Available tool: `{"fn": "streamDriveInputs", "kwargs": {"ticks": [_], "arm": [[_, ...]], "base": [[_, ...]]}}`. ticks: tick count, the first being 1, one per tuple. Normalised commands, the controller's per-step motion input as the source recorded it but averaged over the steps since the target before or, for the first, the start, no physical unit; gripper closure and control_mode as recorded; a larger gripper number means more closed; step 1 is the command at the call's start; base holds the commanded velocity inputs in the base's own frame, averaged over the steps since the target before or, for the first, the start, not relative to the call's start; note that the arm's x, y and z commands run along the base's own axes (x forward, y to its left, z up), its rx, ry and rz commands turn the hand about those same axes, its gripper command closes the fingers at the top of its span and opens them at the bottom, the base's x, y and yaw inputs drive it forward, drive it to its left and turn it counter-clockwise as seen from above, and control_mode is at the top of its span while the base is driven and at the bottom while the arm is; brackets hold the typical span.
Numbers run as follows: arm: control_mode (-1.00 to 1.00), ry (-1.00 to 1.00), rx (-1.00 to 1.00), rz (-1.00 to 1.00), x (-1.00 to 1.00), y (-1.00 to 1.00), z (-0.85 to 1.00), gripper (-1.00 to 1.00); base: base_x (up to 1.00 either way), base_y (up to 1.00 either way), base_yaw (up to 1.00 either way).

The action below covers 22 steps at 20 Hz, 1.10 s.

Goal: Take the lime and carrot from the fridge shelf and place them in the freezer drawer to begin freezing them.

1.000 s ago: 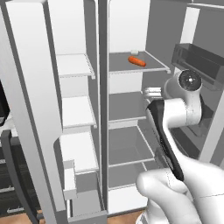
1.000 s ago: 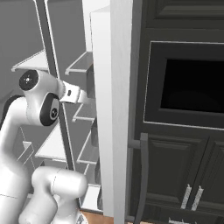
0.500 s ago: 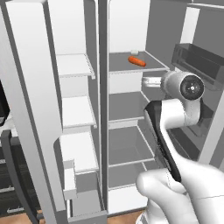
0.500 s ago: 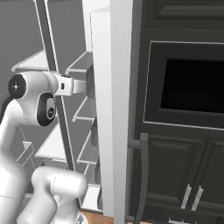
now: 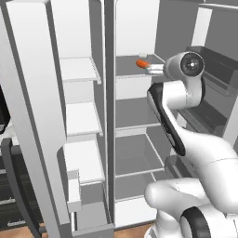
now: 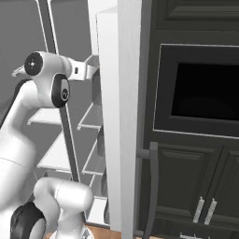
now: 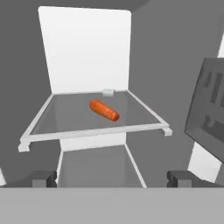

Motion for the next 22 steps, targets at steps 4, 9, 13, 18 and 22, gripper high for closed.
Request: {"fn": "streamDriveInputs", "kwargs": {"ticks": [4,9,13,18,22], "arm": [[-1.0,0.13,0.0,0.02,0.88,0.0,-0.08,-1.0],[-1.0,0.01,0.0,0.02,0.69,0.0,-0.11,-1.0],[-1.0,0.04,0.0,0.03,0.66,0.0,-0.21,-1.0],[-1.0,0.05,0.0,0.04,0.53,-0.07,-0.09,-1.0],[-1.0,0.0,0.0,0.01,0.29,-0.23,0.0,-1.0]], "base": [[0.0,0.0,0.0],[0.0,0.0,0.0],[0.0,0.0,0.0],[0.0,0.0,0.0],[0.0,0.0,0.0]]}}
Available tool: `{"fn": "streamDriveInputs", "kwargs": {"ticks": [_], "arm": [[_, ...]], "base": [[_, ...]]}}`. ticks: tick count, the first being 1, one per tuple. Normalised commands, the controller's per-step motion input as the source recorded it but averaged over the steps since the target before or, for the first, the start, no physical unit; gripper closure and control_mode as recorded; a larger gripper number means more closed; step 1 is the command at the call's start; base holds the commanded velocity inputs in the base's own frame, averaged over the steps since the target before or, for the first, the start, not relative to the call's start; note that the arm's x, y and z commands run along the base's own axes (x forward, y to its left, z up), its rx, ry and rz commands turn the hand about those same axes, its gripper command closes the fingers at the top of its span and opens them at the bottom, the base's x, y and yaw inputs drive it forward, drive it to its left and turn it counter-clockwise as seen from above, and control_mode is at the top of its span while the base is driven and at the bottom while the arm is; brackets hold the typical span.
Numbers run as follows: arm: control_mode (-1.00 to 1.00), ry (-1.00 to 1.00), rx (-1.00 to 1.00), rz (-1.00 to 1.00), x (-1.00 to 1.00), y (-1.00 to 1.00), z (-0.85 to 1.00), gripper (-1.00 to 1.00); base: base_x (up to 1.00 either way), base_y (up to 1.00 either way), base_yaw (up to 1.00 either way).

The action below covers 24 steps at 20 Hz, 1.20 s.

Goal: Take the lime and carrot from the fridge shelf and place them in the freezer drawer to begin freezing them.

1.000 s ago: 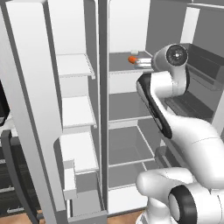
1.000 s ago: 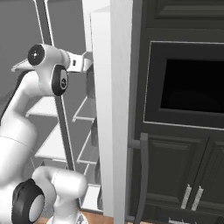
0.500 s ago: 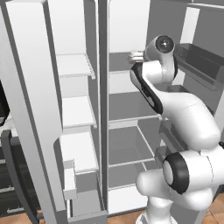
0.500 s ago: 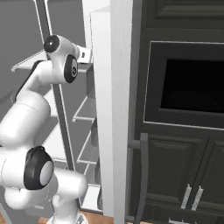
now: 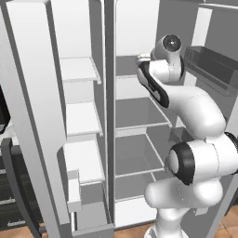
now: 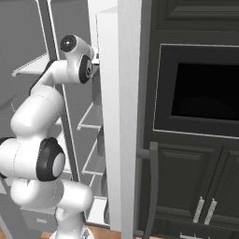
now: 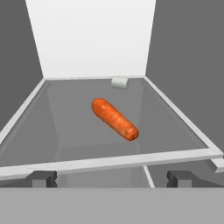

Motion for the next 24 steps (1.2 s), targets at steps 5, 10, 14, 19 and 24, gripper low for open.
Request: {"fn": "streamDriveInputs", "kwargs": {"ticks": [5,10,14,19,24], "arm": [[-1.0,0.03,0.0,0.01,0.4,-0.19,-0.04,-1.0],[-1.0,0.12,0.0,0.03,0.5,-0.18,-0.24,-1.0],[-1.0,0.15,0.0,0.04,0.49,-0.16,-0.26,-1.0],[-1.0,0.11,0.0,0.04,0.59,-0.02,-0.16,-1.0],[-1.0,0.11,0.0,0.02,0.64,0.0,-0.19,-1.0]], "base": [[0.0,0.0,0.0],[0.0,0.0,0.0],[0.0,0.0,0.0],[0.0,0.0,0.0],[0.0,0.0,0.0]]}}
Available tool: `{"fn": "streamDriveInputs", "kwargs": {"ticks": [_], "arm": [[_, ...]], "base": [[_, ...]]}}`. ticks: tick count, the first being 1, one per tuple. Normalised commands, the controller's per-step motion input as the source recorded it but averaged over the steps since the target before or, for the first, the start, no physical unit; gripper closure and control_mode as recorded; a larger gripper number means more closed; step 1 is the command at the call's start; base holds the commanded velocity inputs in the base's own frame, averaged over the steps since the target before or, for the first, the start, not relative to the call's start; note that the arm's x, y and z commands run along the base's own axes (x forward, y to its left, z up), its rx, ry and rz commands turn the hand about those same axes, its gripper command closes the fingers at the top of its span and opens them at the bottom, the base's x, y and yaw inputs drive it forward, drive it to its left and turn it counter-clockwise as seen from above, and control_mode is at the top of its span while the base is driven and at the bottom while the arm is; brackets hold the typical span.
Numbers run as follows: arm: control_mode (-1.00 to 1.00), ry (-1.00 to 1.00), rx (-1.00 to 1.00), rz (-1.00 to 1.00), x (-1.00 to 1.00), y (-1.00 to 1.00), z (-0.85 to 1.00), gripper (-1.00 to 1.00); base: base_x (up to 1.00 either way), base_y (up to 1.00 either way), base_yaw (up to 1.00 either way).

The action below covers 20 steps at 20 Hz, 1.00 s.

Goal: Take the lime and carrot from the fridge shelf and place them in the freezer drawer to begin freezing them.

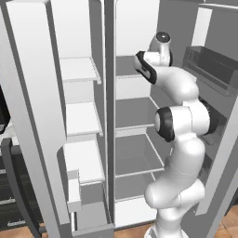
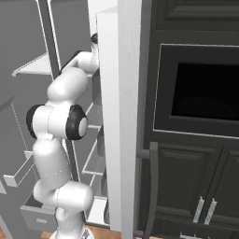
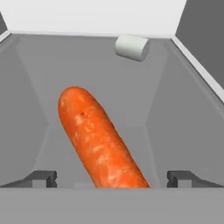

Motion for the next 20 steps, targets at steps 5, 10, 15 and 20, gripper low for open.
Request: {"fn": "streamDriveInputs", "kwargs": {"ticks": [5,10,15,20], "arm": [[-1.0,0.08,0.0,0.02,0.59,0.0,-0.17,-1.0],[-1.0,0.05,-0.01,0.05,0.25,0.04,-0.43,1.0],[-1.0,0.0,-0.02,0.11,-0.1,0.21,-0.4,1.0],[-1.0,-0.29,0.0,0.08,-0.43,0.28,-0.31,1.0]], "base": [[0.0,0.0,0.0],[0.0,0.0,0.0],[0.0,0.0,0.0],[0.0,0.0,0.0]]}}
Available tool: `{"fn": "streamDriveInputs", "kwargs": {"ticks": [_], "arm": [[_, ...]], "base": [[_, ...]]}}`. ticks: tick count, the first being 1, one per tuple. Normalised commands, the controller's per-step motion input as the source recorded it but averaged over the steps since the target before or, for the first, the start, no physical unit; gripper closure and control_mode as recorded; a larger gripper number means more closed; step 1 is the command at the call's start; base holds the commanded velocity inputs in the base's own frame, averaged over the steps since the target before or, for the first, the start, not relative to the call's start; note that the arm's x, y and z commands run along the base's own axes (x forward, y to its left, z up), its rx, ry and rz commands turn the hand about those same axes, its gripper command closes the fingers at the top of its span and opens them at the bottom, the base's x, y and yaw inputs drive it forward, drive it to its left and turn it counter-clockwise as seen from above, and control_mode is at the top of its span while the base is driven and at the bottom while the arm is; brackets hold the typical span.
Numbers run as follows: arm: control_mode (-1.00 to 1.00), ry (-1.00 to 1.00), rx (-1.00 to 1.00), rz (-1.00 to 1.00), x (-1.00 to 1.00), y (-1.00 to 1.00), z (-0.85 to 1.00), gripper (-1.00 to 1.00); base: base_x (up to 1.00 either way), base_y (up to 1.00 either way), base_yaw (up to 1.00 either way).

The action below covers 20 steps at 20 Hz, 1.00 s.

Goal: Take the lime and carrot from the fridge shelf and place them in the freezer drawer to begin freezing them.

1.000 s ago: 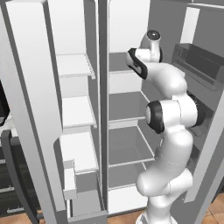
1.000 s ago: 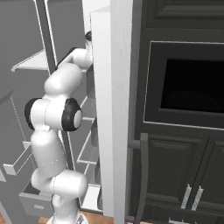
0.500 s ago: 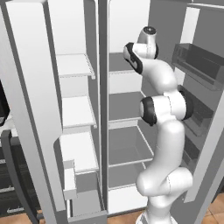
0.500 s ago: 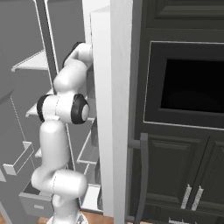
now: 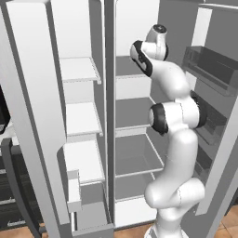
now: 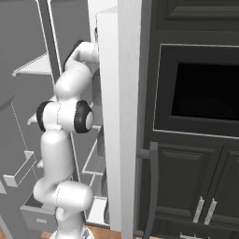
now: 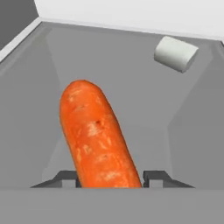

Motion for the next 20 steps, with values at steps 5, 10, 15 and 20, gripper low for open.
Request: {"fn": "streamDriveInputs", "kwargs": {"ticks": [5,10,15,20], "arm": [[-1.0,-0.53,0.02,0.01,-0.54,0.1,-0.44,1.0],[-1.0,-0.18,0.06,-0.02,-0.43,0.03,-0.01,1.0],[-1.0,0.02,0.0,-0.08,-0.49,0.07,0.69,1.0],[-1.0,0.07,0.0,-0.07,-0.48,0.14,0.5,1.0]], "base": [[0.0,0.0,0.0],[0.0,0.0,0.0],[0.0,0.0,0.0],[0.0,0.0,0.0]]}}
